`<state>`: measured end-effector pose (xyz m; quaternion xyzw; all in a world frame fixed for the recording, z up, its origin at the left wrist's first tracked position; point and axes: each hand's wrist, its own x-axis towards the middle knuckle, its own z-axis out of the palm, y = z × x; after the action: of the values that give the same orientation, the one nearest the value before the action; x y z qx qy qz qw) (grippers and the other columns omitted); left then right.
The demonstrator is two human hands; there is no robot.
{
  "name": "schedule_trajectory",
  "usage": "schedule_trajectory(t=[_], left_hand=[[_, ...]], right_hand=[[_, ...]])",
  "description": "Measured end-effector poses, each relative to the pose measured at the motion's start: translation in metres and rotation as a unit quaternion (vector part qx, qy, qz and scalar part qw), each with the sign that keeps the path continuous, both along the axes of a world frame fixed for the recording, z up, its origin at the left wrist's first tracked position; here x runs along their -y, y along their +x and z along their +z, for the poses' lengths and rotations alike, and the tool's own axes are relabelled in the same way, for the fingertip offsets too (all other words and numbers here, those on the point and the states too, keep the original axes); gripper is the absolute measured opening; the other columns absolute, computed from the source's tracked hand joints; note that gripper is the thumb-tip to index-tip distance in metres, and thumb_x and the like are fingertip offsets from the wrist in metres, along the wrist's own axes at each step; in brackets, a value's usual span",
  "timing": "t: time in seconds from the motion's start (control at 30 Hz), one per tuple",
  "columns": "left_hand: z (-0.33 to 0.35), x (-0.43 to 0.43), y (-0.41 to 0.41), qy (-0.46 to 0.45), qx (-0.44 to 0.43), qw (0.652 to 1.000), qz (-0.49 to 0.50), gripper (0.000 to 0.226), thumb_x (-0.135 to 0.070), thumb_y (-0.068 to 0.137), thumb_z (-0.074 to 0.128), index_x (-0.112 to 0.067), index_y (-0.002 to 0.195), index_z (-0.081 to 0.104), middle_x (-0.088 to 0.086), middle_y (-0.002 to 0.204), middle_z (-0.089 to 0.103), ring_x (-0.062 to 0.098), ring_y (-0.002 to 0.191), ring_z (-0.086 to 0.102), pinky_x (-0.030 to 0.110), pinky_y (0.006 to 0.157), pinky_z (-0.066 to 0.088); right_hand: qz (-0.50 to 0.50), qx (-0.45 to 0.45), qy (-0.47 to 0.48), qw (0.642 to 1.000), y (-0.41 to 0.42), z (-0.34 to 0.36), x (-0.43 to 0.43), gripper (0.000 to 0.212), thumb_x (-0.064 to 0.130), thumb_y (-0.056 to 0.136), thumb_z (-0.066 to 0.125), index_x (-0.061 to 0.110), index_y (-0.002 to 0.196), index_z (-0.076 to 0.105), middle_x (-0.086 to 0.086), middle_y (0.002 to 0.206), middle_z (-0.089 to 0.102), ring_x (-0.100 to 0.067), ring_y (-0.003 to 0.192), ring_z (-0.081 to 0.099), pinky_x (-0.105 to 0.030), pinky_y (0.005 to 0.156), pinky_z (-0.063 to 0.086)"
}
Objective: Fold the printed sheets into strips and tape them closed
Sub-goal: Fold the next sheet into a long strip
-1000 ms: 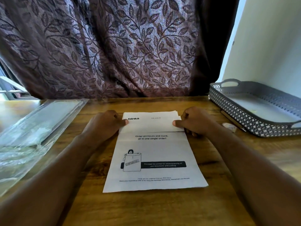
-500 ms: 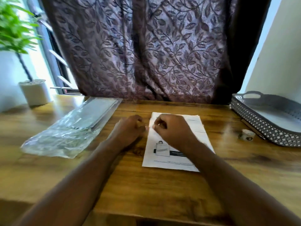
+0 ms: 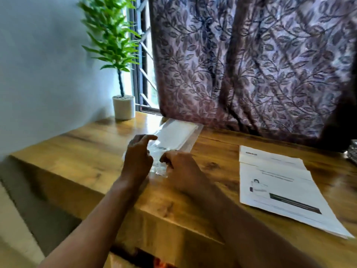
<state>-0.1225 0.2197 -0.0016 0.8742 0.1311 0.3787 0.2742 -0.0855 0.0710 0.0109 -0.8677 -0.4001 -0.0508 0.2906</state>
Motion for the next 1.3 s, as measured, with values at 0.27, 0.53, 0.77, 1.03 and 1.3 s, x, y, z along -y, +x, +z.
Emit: schedule_trajectory(t=[0.27,0.53,0.77,1.03,1.3], left_hand=[[-0.010,-0.019,-0.006,-0.095,-0.095,0.990,0.036,0.063,-0.005,0.079,0.067,-0.013,0.140,0.053,0.019,0.135,0.052,0.036,0.128,0.045,0.038,0.107,0.036],[-0.012,-0.024,-0.004,-0.114,-0.090,0.989,0.029,0.059,-0.005,0.084,0.061,-0.016,0.142,0.052,0.018,0.136,0.053,0.034,0.127,0.049,0.036,0.105,0.039],[-0.012,-0.023,-0.004,-0.113,-0.082,0.990,0.021,0.068,-0.004,0.078,0.064,-0.016,0.144,0.050,0.017,0.140,0.048,0.033,0.132,0.046,0.038,0.111,0.037],[-0.012,-0.024,-0.002,-0.119,-0.076,0.990,0.027,0.062,-0.016,0.089,0.062,-0.018,0.148,0.042,0.016,0.149,0.042,0.032,0.136,0.044,0.041,0.111,0.038],[-0.013,-0.026,-0.002,-0.110,-0.076,0.991,0.032,0.068,-0.013,0.092,0.060,-0.018,0.154,0.032,0.015,0.149,0.044,0.033,0.130,0.050,0.041,0.105,0.044]], right_hand=[[0.000,-0.016,-0.131,0.991,-0.001,-0.008,-0.062,0.021,0.009,0.089,0.054,0.008,0.107,0.065,-0.018,0.117,0.067,-0.036,0.112,0.060,-0.032,0.082,0.044],[-0.033,-0.003,-0.202,0.979,0.013,-0.003,-0.083,0.029,0.014,0.091,0.054,0.005,0.118,0.060,-0.023,0.128,0.063,-0.038,0.119,0.059,-0.040,0.096,0.048],[-0.113,-0.046,-0.297,0.947,0.036,-0.014,-0.096,0.081,0.029,0.102,0.044,0.005,0.159,-0.008,-0.018,0.167,-0.020,-0.036,0.155,-0.013,-0.062,0.120,0.000],[-0.140,0.035,-0.262,0.954,0.032,-0.007,-0.105,0.054,0.021,0.101,0.044,0.008,0.152,0.032,-0.017,0.148,0.051,-0.033,0.141,0.044,-0.062,0.120,-0.001],[-0.131,0.100,-0.223,0.961,0.027,0.010,-0.109,0.032,0.025,0.103,0.053,0.009,0.129,0.062,-0.019,0.135,0.058,-0.039,0.132,0.047,-0.042,0.103,0.045]])
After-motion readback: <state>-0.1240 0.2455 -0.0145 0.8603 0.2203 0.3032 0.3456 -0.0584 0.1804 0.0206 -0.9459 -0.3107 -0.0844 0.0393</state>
